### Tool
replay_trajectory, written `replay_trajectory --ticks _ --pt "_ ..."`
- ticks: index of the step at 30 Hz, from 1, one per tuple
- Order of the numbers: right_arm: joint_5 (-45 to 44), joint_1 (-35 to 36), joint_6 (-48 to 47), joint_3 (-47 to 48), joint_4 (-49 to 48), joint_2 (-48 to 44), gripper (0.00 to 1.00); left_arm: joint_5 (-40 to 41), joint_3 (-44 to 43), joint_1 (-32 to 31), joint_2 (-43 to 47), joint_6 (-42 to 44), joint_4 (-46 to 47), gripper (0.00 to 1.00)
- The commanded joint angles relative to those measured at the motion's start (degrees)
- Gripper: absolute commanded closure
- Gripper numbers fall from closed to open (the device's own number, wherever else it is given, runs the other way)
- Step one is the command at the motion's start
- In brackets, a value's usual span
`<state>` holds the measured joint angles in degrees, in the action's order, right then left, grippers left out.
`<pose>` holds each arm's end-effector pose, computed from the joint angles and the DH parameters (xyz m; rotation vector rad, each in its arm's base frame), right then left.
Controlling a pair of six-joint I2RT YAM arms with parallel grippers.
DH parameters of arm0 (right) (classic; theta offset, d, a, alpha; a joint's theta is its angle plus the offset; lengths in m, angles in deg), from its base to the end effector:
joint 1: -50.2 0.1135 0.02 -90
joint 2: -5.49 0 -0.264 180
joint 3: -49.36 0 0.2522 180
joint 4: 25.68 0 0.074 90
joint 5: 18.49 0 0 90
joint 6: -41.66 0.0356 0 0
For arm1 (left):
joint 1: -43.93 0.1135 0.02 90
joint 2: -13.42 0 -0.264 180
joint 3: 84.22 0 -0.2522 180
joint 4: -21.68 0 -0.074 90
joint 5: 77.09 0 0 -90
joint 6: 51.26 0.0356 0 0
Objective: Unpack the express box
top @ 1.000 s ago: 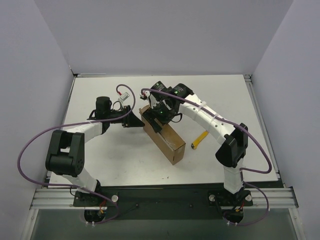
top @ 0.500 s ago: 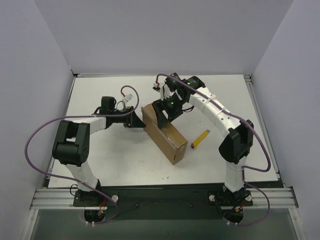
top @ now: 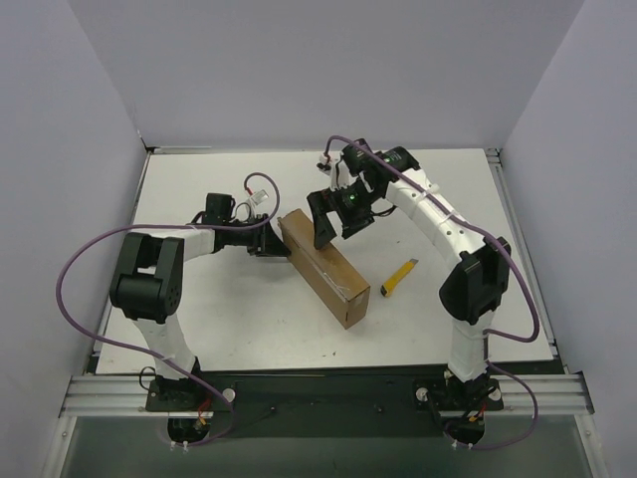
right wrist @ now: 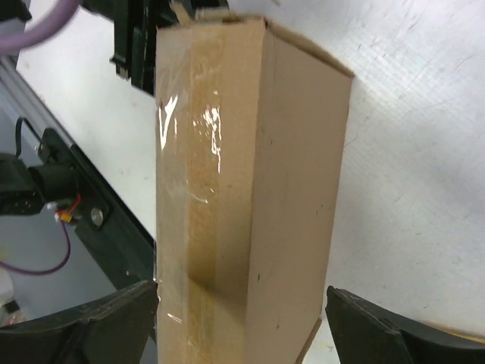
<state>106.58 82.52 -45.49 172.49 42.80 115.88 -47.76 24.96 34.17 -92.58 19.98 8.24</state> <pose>0.3406 0.2397 0.3313 -0.8971 2.4255 1.0149 0.3489 -0.0915 0.1534 0.3238 2.3152 -1.5069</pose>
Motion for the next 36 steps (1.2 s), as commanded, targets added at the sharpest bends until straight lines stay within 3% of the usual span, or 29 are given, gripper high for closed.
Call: replay_trajectory --ticks 1,14,36 --pt "-8.9 1.9 -1.9 5.4 0.3 -3.4 0.0 -0.7 -2.2 -0.5 0.0 1.4 0.3 0.55" --pt "-24.7 9.9 -5.4 7.2 -0.1 0.6 0.0 -0.6 -2.1 -0.6 1.0 1.2 0.2 0.55" --pt "-19.6 11.8 -4.6 7.2 0.8 3.0 0.0 -0.5 -2.5 -0.7 0.6 1.3 -0.2 0.55"
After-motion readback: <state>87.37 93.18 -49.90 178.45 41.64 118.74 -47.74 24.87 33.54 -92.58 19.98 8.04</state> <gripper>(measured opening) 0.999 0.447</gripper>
